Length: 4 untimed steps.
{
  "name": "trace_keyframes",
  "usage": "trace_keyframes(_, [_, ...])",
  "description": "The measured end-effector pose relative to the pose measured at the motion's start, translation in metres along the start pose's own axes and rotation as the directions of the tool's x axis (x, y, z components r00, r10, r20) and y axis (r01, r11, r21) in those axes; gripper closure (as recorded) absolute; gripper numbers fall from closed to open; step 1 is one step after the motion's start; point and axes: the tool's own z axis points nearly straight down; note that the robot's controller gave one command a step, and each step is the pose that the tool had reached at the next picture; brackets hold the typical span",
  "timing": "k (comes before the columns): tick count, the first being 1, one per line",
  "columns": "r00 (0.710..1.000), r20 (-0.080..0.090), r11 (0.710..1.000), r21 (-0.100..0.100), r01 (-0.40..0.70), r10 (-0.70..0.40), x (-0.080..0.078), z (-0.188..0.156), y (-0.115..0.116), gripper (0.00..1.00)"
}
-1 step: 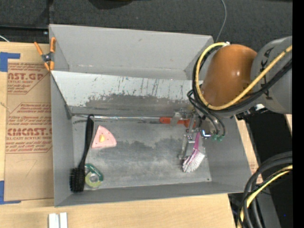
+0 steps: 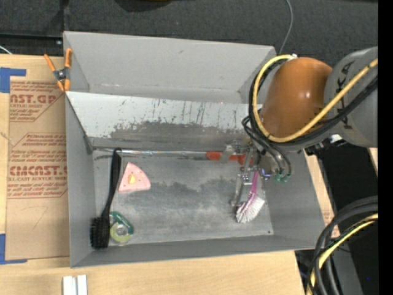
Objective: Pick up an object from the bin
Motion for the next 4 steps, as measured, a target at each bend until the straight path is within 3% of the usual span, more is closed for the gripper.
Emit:
trace_keyframes(1, [0.940, -0.001, 0.940, 0.000, -0.342, 0.342, 0.026, 0.016, 0.016, 0.00])
trace_keyframes(2, [0.999, 0.002, 0.999, 0.000, 0.043, -0.043, 0.007, 0.005, -0.008, 0.00])
trace_keyframes(3, [0.979, 0.006, 0.979, 0.001, 0.203, -0.203, 0.009, 0.010, -0.012, 0.00])
trace_keyframes(4, [0.950, 0.004, 0.950, 0.001, 0.311, -0.311, 0.040, 0.051, -0.027, 0.00])
